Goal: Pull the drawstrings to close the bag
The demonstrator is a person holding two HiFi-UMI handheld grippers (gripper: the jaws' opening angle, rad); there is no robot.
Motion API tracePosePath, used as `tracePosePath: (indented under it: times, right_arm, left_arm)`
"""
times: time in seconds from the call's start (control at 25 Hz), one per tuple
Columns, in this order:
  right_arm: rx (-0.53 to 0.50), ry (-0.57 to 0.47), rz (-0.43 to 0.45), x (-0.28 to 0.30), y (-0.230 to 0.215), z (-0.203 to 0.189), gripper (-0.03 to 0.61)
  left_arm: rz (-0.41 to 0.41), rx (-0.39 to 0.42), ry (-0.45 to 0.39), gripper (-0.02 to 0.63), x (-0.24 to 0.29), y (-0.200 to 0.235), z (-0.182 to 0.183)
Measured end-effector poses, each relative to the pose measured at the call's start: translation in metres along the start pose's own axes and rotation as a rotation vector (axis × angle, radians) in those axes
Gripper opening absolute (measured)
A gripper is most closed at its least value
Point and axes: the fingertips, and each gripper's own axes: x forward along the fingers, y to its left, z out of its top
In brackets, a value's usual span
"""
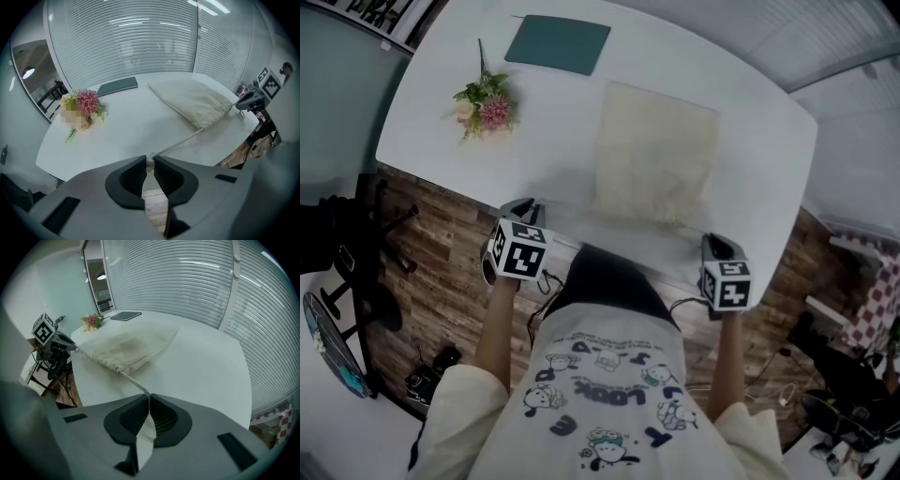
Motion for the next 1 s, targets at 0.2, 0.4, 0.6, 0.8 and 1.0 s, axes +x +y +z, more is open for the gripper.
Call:
tracePosePath:
  times: [0.2,0.4,0.6,0.8,1.0]
  right_arm:
    - [-0.065,0.039,0.064,0.003,0.021,-0.011,0.207]
    - [-0.143,0.022,0.039,-0.007,0.029,-0.008,0.207]
    - [-0.242,-0.009,0.072,-0.011,0.039,0.013,0.207]
    - [-0.419,0.02,0.086,0.003,0.056,0.028,0.19]
    - [-0.551,0.074,0.069,0.011,0.058,0.031,0.116]
  left_arm:
    - [-0.028,0.034,0.027,0.147,-0.001,-0.007,-0.009]
    - [-0.018,0.086,0.041,0.202,-0.007,-0.005,-0.022]
    - [-0.052,0.105,0.01,0.21,-0.014,-0.015,-0.011]
    - [-0.101,0.252,-0.031,0.21,-0.017,-0.046,0.014]
    - [-0.131,0.412,-0.033,0.21,-0.013,-0.08,0.034]
